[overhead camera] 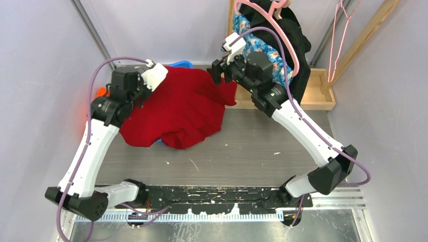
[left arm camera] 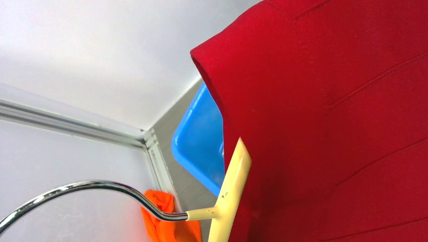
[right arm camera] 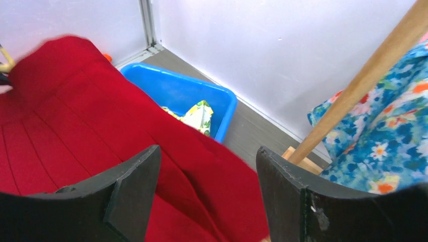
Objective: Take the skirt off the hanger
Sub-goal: Pick up the hanger from the bin.
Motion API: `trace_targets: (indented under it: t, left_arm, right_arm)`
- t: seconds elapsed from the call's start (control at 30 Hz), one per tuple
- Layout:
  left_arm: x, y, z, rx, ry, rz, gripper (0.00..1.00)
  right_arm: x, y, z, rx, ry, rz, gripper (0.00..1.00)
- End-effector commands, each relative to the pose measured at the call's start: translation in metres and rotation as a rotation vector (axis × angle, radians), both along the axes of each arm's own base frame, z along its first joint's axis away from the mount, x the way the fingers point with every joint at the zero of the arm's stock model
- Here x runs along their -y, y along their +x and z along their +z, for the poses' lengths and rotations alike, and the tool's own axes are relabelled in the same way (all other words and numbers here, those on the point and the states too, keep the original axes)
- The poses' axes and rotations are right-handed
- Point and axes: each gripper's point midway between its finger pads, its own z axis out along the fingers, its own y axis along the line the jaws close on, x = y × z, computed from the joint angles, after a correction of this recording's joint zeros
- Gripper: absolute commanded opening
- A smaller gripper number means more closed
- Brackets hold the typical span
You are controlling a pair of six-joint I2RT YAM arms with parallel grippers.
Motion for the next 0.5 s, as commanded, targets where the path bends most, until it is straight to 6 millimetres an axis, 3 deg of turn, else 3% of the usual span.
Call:
trace_targets:
  t: [0.0,0.17,0.47]
  left_arm:
    - [0.011,0.001,0.085,0.281,-0.099,-0.066,0.0]
    - [0.038,0.0,0.1,0.301,-0.173,-0.19,0.0]
    - [0.075,-0.029,0.084,0.19,-0.226,-0.433,0.0]
  right_arm:
    - [-0.024,-0.008,0.004,-0.008,0.037,0.112,0.74]
    - [-0.055,-0.016,-0.018,-0.034,-0.041,0.184,0.74]
    - [-0.039,-0.021,-0.014,-0.044,-0.099,0.145,0.73]
